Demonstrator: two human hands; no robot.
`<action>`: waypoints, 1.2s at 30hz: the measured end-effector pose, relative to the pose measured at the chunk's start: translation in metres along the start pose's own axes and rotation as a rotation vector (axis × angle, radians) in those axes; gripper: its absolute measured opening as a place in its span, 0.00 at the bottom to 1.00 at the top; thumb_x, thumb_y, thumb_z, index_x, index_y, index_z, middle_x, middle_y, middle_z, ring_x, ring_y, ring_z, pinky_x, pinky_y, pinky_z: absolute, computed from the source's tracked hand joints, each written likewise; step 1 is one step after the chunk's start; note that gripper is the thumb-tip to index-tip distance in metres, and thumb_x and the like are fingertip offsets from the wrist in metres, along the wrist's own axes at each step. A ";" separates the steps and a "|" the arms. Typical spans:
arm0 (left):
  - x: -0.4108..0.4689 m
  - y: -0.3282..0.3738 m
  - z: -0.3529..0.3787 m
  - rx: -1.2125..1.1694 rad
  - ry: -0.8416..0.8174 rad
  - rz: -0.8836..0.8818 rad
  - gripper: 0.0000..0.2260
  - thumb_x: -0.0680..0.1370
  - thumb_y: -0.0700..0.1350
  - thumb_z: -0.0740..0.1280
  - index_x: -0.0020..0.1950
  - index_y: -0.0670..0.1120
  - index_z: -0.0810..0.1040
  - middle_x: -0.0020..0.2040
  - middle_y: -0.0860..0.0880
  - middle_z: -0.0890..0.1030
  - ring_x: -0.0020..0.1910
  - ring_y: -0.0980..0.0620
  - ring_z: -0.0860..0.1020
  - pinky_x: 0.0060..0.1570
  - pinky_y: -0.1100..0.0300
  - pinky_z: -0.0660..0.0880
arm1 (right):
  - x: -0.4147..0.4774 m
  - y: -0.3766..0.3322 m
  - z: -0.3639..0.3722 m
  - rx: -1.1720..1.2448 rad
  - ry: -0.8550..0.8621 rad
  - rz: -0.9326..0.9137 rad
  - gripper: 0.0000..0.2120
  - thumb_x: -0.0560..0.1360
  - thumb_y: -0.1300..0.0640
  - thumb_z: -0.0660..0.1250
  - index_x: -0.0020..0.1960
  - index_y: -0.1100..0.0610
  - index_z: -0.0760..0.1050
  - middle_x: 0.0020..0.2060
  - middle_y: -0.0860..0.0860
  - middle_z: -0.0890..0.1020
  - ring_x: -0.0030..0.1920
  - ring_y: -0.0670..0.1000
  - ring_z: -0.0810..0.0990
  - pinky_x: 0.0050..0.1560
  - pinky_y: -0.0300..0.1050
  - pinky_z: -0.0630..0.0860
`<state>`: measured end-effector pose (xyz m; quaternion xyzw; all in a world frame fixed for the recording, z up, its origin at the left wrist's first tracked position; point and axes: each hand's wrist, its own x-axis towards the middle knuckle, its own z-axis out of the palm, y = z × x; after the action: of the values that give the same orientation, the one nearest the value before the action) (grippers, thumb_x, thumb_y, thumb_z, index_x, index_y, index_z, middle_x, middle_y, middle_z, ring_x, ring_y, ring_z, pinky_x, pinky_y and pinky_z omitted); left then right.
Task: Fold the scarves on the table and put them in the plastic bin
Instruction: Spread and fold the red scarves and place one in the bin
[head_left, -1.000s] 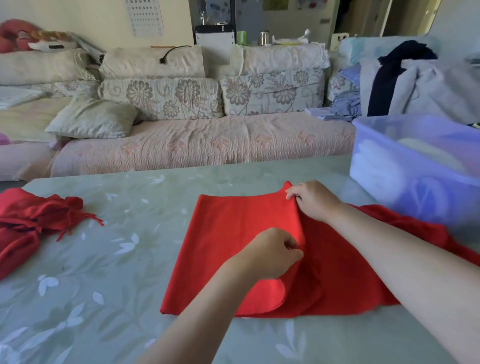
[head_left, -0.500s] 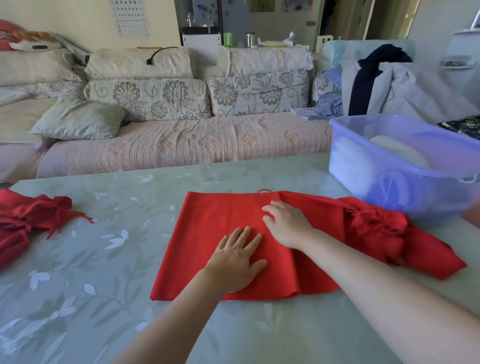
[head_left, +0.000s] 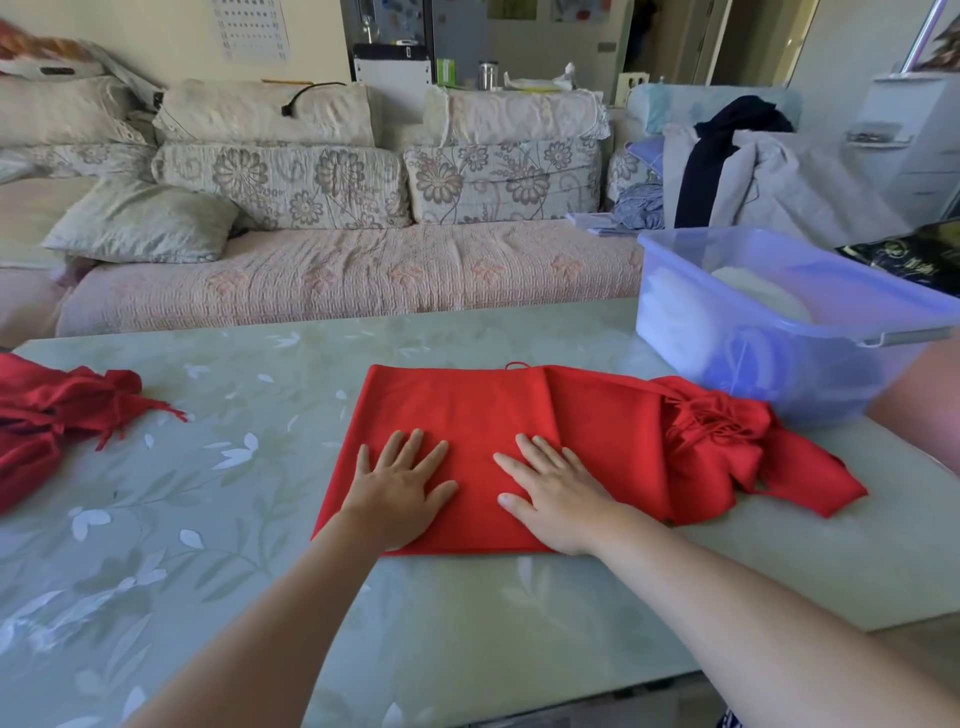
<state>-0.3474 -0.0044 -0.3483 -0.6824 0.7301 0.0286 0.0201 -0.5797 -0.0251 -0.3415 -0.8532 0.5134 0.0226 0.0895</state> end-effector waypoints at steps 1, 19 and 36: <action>-0.003 -0.003 0.001 -0.031 -0.017 -0.013 0.29 0.79 0.67 0.44 0.79 0.61 0.44 0.81 0.52 0.44 0.79 0.49 0.42 0.75 0.40 0.41 | -0.002 0.006 0.001 -0.004 -0.007 -0.004 0.30 0.82 0.37 0.48 0.81 0.41 0.45 0.81 0.50 0.41 0.80 0.49 0.38 0.79 0.53 0.42; -0.030 -0.051 -0.018 0.049 0.107 -0.381 0.14 0.82 0.48 0.57 0.63 0.43 0.72 0.62 0.44 0.75 0.62 0.44 0.72 0.59 0.53 0.69 | -0.017 -0.016 -0.007 -0.229 0.148 -0.359 0.24 0.78 0.53 0.61 0.74 0.51 0.70 0.71 0.54 0.74 0.66 0.56 0.77 0.60 0.52 0.78; -0.090 -0.151 -0.036 0.136 -0.026 -0.463 0.18 0.79 0.37 0.54 0.66 0.46 0.73 0.65 0.45 0.73 0.64 0.47 0.73 0.57 0.53 0.73 | -0.006 -0.146 -0.011 -0.175 0.006 -0.554 0.30 0.77 0.63 0.56 0.77 0.44 0.63 0.74 0.43 0.69 0.73 0.48 0.69 0.69 0.44 0.68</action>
<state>-0.1901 0.0726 -0.3084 -0.8283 0.5541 -0.0170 0.0813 -0.4548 0.0444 -0.3106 -0.9654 0.2574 0.0391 0.0168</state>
